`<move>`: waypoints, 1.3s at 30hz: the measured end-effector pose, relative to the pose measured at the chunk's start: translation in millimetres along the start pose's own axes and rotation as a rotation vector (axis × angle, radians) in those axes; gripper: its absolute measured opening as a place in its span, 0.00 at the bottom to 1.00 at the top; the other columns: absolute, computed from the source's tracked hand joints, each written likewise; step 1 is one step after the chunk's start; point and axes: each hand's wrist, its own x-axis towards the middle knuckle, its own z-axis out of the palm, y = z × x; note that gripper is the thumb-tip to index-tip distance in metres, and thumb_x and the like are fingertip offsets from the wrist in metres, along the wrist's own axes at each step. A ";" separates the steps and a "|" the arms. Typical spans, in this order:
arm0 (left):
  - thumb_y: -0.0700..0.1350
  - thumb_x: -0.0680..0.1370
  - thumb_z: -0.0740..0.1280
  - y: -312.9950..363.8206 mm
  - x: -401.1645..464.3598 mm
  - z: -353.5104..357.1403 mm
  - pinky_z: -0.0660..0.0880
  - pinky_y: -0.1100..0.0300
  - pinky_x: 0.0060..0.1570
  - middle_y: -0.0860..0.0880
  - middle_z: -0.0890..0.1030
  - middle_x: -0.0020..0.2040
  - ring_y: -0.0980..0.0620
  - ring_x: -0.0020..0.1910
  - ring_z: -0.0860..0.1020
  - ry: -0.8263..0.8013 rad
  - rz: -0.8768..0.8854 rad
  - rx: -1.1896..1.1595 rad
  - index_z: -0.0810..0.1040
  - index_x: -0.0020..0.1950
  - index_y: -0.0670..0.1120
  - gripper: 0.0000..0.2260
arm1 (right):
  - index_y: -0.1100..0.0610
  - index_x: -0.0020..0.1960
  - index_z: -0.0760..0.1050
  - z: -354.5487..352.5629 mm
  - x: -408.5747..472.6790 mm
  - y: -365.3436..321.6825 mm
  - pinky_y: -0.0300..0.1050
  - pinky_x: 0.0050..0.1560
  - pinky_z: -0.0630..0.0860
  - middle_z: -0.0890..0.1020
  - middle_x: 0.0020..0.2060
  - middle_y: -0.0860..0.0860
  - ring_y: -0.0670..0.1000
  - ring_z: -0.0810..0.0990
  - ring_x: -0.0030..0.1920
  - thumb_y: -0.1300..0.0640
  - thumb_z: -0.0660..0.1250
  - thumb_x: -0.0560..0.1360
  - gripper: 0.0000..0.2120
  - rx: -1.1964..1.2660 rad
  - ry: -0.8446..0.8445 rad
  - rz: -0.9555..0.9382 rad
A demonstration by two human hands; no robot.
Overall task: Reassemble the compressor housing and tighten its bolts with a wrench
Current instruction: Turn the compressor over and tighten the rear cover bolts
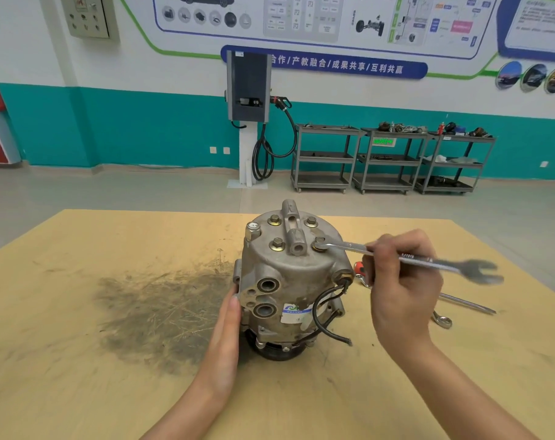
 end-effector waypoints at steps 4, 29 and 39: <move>0.79 0.65 0.64 -1.2 -0.3 -1.1 0.55 0.46 0.79 0.58 0.70 0.76 0.57 0.77 0.64 0.006 -0.016 -0.024 0.65 0.78 0.56 0.47 | 0.55 0.43 0.72 3.5 -14.5 -11.2 0.41 0.26 0.69 0.76 0.29 0.52 0.51 0.73 0.27 0.51 0.65 0.80 0.10 -0.453 -0.212 -0.511; 0.81 0.65 0.61 -1.1 -0.8 -1.2 0.54 0.46 0.80 0.62 0.69 0.76 0.59 0.77 0.63 0.000 -0.045 0.014 0.65 0.77 0.61 0.44 | 0.58 0.40 0.71 -8.2 53.8 -1.0 0.37 0.22 0.57 0.67 0.23 0.52 0.48 0.64 0.23 0.52 0.50 0.84 0.19 0.327 -0.067 0.804; 0.81 0.63 0.62 0.1 -0.5 -1.0 0.54 0.47 0.80 0.61 0.69 0.76 0.59 0.77 0.63 0.002 -0.059 0.009 0.64 0.78 0.60 0.47 | 0.57 0.39 0.70 1.1 52.7 15.4 0.36 0.20 0.58 0.66 0.21 0.49 0.46 0.60 0.20 0.50 0.53 0.82 0.17 0.367 -0.177 0.893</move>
